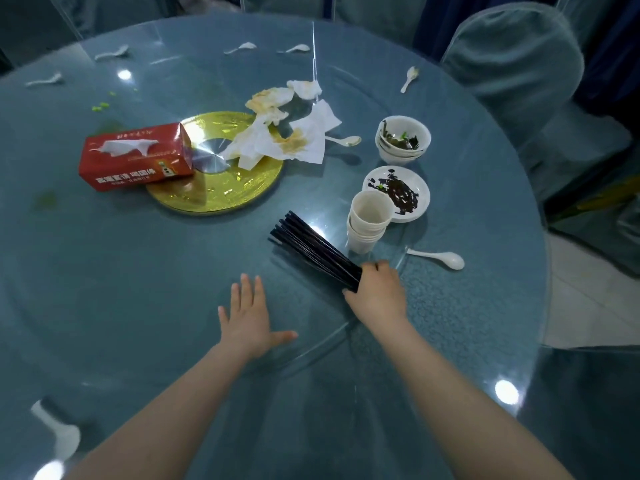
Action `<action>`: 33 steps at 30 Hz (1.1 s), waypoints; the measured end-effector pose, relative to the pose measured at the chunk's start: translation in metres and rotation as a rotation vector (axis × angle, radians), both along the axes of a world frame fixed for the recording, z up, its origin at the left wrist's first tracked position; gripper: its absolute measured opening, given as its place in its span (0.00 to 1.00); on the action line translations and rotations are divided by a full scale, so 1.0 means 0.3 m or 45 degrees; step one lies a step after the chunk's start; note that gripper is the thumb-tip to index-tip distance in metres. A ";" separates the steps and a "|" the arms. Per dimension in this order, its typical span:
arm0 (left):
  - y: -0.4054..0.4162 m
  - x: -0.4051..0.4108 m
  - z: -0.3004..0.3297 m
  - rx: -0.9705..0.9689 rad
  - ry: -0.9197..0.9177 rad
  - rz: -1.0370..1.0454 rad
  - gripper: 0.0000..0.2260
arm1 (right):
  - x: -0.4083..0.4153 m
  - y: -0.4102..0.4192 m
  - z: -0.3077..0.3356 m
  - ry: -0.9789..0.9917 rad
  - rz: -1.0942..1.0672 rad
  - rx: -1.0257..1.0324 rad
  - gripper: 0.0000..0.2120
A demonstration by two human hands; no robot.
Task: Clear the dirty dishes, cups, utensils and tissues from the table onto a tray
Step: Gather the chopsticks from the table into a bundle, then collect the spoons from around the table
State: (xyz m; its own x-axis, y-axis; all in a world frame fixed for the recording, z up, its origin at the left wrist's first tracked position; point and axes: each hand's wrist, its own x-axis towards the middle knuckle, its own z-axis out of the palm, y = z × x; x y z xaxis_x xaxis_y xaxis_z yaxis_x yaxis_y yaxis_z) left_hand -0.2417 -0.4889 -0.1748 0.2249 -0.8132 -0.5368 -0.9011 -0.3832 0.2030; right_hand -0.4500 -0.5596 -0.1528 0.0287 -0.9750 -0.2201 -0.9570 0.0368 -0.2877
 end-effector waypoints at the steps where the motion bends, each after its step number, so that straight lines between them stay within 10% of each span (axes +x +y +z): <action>1: 0.000 0.002 -0.001 0.008 -0.010 -0.009 0.59 | -0.007 -0.004 -0.005 0.002 -0.007 0.007 0.29; 7: 0.000 0.022 -0.002 0.029 -0.057 -0.047 0.59 | -0.085 0.005 -0.016 -0.092 -0.042 -0.089 0.36; 12: -0.001 0.036 -0.006 0.045 -0.079 -0.062 0.60 | -0.183 -0.004 -0.055 -0.377 -0.281 -0.288 0.16; 21: 0.004 0.036 -0.012 0.036 -0.097 -0.073 0.60 | -0.344 -0.117 -0.138 0.130 -0.110 0.034 0.30; 33: -0.001 0.043 0.026 -0.071 -0.028 -0.060 0.55 | -0.338 0.043 -0.127 0.173 -0.147 -0.200 0.09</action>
